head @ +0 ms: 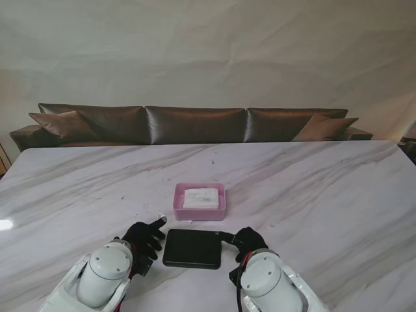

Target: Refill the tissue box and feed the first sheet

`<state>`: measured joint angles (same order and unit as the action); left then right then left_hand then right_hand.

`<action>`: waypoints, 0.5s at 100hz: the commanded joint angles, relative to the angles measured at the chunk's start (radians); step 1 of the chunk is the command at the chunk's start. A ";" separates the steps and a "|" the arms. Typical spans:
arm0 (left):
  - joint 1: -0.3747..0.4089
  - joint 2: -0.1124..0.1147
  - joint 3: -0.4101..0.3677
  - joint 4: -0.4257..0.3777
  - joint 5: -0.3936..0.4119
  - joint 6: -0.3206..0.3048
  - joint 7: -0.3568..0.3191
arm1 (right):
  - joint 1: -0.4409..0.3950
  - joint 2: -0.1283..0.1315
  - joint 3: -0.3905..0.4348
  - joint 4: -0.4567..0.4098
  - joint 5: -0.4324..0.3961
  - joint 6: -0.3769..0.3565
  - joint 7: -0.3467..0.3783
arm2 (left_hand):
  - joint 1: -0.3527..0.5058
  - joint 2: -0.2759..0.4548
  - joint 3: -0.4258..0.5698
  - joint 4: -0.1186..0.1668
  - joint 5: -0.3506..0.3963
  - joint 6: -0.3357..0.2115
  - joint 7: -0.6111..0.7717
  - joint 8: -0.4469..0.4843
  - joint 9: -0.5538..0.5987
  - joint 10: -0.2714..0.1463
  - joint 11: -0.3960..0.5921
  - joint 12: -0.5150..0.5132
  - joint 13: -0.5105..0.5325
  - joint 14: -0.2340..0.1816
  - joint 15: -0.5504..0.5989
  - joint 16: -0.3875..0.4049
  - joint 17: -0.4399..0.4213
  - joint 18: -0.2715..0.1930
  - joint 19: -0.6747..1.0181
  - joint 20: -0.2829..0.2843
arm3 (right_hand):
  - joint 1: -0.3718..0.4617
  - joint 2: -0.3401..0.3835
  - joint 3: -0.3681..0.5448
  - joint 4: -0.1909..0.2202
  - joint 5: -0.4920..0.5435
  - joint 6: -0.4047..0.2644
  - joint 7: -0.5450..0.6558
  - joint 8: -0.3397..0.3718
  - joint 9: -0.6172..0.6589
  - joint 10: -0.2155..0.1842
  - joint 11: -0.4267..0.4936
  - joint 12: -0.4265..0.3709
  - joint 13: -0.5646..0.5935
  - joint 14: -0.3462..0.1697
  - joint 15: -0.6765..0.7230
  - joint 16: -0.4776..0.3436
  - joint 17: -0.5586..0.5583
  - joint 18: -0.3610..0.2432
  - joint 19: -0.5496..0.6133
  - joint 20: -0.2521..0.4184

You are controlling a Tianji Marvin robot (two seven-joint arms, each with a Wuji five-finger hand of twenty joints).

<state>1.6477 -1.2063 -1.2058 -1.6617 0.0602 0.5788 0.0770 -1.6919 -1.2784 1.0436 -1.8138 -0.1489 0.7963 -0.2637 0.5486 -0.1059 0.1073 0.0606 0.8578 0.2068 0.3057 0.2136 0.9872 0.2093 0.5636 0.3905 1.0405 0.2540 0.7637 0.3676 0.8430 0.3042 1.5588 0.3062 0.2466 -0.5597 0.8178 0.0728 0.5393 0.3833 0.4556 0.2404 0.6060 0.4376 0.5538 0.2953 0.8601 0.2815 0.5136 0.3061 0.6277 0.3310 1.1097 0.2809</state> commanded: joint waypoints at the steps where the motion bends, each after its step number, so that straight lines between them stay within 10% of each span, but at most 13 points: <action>1: 0.015 0.000 -0.004 0.030 -0.018 -0.010 -0.019 | 0.005 -0.015 0.015 0.004 0.044 0.007 -0.008 | -0.007 0.034 -0.024 0.024 -0.037 0.041 -0.035 -0.020 -0.060 0.080 -0.083 -0.047 -0.048 0.088 -0.027 -0.007 -0.006 -0.029 -0.191 -0.004 | 0.007 0.011 -0.034 0.031 0.043 0.047 -0.005 -0.025 0.065 0.045 0.000 0.002 0.044 0.086 -0.013 -0.017 0.049 0.047 0.054 -0.028; 50: -0.008 0.003 -0.009 0.080 -0.102 -0.049 -0.065 | 0.033 -0.076 0.092 0.028 0.275 0.097 -0.042 | 0.001 0.040 -0.033 0.026 -0.028 0.047 -0.019 -0.011 -0.065 0.079 -0.085 -0.047 -0.070 0.101 -0.032 0.003 -0.035 -0.018 -0.204 0.018 | 0.016 0.044 -0.052 0.047 0.158 0.047 -0.002 -0.031 0.144 0.045 -0.025 -0.009 0.065 0.119 0.009 -0.017 0.101 0.084 0.076 -0.084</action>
<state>1.6243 -1.2028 -1.2236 -1.6234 -0.0385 0.5239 0.0405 -1.6638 -1.3401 1.1322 -1.8019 0.1061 0.8943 -0.3066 0.5493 -0.0968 0.1060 0.0606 0.8258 0.2237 0.2817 0.2126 0.9484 0.2410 0.5146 0.3637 1.0009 0.2631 0.7282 0.3673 0.8403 0.3043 1.5588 0.3062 0.2581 -0.5284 0.7889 0.0960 0.6563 0.4093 0.4475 0.2031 0.7323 0.4531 0.5603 0.3004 0.9065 0.3442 0.5088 0.3018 0.7027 0.3837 1.1420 0.2183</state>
